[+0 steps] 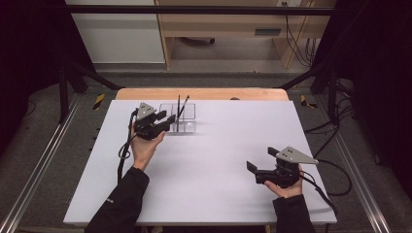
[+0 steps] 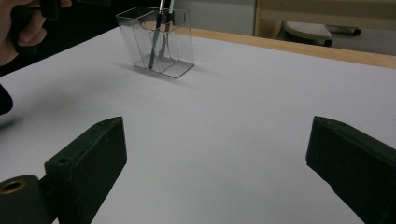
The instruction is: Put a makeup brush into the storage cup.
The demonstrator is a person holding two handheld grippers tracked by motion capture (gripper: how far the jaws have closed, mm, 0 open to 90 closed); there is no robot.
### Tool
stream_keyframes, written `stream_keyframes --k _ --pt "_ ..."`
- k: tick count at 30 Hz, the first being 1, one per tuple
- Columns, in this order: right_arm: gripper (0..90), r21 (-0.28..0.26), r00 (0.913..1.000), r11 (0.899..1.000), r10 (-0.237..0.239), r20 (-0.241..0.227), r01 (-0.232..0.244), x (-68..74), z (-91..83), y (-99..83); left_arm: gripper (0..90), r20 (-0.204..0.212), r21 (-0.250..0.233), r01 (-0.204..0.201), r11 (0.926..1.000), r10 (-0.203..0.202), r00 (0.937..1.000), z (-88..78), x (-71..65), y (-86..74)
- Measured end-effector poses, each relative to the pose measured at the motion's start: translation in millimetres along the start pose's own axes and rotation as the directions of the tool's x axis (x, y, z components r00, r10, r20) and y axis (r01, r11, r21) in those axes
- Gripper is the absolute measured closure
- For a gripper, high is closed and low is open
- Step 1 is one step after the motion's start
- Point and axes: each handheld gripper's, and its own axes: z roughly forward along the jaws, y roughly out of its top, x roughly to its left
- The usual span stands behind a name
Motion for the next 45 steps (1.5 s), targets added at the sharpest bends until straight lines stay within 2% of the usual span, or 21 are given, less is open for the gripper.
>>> stream_keyframes --k 5,10,13,18,23,28,35,45 --pt "5.8 -0.001 1.0 1.0 0.001 0.002 -0.001 0.2 -0.1 0.0 51.8 0.021 0.002 -0.017 0.9999 0.017 0.9996 -14.6 -4.6 -4.9" --pt "5.6 0.002 1.0 1.0 0.0 0.001 0.0 0.3 0.4 -0.4 47.8 0.032 0.003 -0.041 0.9991 0.041 0.9987 -23.0 -10.8 -9.2" --pt "5.5 0.001 1.0 1.0 0.0 0.002 0.0 0.2 0.2 -0.3 43.5 0.044 0.012 -0.043 0.999 0.043 0.9981 -26.2 -12.9 -11.5" --pt "5.5 -0.002 1.0 1.0 0.002 0.002 -0.002 0.1 -0.7 0.1 35.5 0.04 0.02 -0.065 0.9977 0.064 0.9972 -34.3 -16.7 -17.9" --pt "5.5 -0.006 1.0 1.0 0.002 0.002 -0.002 -0.2 -1.8 0.5 28.7 0.039 0.027 -0.069 0.9973 0.067 0.9969 -43.1 -16.4 -25.6" --pt "5.4 -0.007 1.0 1.0 0.001 0.004 -0.001 -0.5 -2.5 0.8 21.9 0.029 0.038 -0.096 0.9947 0.095 0.9951 -50.2 -17.6 -31.1" --pt "5.1 -0.006 1.0 1.0 -0.001 0.01 0.001 -1.3 -4.1 1.1 12.0 0.06 0.054 -0.089 0.9945 0.086 0.9945 -60.0 -18.8 -38.9" --pt "4.8 -0.009 1.0 1.0 0.001 0.007 -0.001 -1.3 -5.7 1.2 8.6 0.051 0.076 -0.1 0.9922 0.096 0.9941 -78.7 -17.7 -55.4"
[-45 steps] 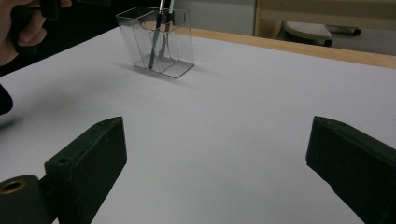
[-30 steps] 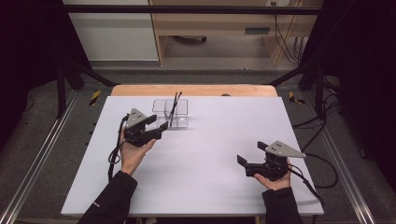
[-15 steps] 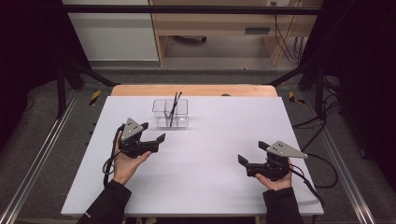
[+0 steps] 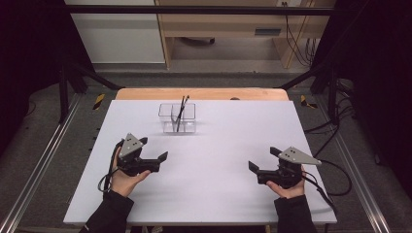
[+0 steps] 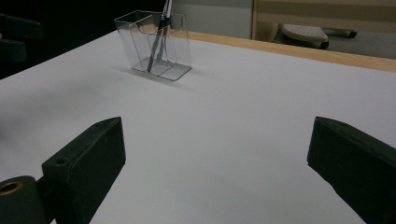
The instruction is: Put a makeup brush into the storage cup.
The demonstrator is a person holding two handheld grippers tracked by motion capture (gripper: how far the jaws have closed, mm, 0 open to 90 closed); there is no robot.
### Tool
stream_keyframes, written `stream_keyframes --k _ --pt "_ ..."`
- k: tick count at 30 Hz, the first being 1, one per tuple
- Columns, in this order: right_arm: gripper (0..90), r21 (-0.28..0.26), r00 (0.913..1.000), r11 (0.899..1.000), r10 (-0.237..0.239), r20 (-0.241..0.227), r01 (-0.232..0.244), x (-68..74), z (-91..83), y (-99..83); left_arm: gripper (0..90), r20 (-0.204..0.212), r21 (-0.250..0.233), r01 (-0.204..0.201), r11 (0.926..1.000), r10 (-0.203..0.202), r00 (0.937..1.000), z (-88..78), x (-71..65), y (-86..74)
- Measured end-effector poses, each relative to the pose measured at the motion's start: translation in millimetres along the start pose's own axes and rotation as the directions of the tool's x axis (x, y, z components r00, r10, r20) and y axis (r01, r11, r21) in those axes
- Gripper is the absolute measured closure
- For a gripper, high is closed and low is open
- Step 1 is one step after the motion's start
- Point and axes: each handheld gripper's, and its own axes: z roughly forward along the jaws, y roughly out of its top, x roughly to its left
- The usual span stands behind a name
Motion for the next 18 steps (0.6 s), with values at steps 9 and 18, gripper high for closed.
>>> stream_keyframes --k 9,18 --pt "4.8 0.003 1.0 1.0 0.005 0.003 -0.005 -0.4 -0.8 -1.7 7.8 -0.015 0.0 0.034 0.9994 -0.034 0.9993 -15.4 7.1 -17.1" --pt "4.7 0.006 0.9999 1.0 0.012 0.006 -0.012 -2.3 -2.1 -4.4 7.0 -0.034 0.005 0.06 0.9982 -0.06 0.9976 -25.7 14.2 -29.0"
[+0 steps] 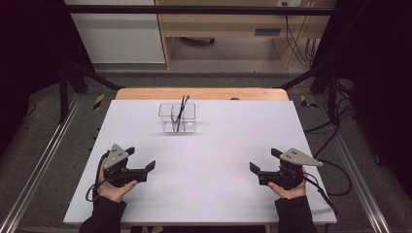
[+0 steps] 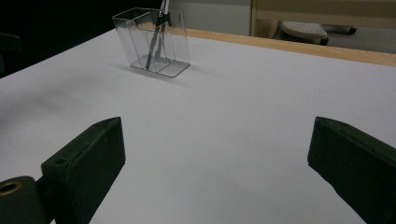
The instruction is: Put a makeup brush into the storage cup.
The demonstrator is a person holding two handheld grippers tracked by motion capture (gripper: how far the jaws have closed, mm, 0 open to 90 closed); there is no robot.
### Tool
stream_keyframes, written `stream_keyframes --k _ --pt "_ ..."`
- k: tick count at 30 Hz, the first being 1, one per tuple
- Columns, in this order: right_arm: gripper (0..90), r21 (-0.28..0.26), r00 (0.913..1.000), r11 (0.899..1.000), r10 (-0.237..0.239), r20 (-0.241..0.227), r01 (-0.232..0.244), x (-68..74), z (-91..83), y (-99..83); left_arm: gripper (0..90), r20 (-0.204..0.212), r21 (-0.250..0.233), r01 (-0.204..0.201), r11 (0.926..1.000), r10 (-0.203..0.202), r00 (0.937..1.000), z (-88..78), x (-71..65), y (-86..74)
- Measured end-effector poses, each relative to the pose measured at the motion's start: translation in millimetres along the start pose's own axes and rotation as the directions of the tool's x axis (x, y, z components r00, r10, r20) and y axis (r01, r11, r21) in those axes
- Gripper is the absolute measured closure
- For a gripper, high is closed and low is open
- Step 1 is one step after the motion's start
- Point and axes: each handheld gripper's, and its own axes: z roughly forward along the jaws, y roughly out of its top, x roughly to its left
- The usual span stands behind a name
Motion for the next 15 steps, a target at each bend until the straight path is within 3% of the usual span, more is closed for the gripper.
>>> stream_keyframes --k 15 --pt "4.6 0.009 1.0 1.0 0.006 0.005 -0.006 -0.9 -1.2 -3.4 6.2 -0.034 -0.014 0.036 0.9992 -0.037 0.9987 -14.4 11.7 -9.5"
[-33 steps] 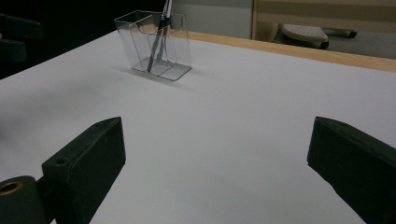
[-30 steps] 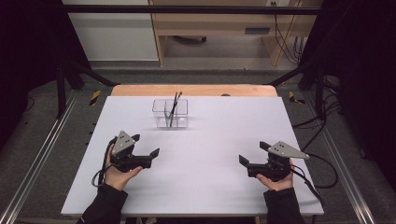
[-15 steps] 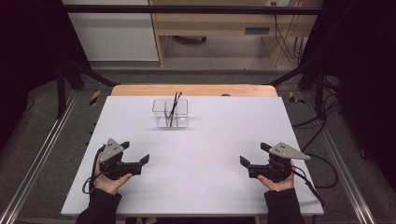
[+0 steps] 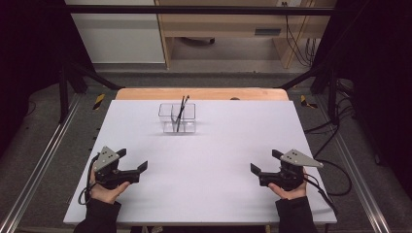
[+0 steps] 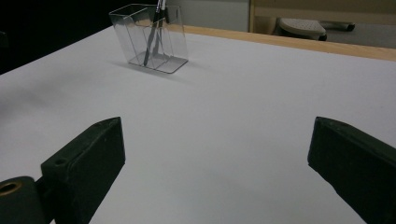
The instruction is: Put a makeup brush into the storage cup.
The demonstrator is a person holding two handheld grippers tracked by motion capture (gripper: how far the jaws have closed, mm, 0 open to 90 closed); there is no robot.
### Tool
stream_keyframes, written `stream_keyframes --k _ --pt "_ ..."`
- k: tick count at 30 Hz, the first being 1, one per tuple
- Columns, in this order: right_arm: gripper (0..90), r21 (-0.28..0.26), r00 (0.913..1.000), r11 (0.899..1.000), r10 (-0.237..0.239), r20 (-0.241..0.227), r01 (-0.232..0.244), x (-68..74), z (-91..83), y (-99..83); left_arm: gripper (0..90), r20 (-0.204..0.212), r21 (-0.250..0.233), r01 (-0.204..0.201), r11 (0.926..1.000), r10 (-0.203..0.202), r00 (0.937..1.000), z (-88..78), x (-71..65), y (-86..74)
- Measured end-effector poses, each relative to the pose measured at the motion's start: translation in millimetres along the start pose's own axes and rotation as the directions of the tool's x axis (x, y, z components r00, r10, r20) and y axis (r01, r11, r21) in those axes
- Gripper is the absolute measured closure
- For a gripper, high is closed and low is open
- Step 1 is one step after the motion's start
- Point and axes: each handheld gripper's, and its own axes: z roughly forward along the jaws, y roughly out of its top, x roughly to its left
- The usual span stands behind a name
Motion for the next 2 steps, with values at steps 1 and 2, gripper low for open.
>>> stream_keyframes --k 1,2 --pt "4.5 0.0 1.0 1.0 -0.001 0.001 0.001 0.0 0.0 -0.1 6.2 0.0 0.003 0.0 1.0 0.0 1.0 -1.3 1.0 -1.4" --pt "4.5 0.001 1.0 1.0 -0.001 0.001 0.001 0.0 0.0 -0.1 6.1 -0.003 0.003 0.003 1.0 -0.003 1.0 -2.2 1.4 -2.4"
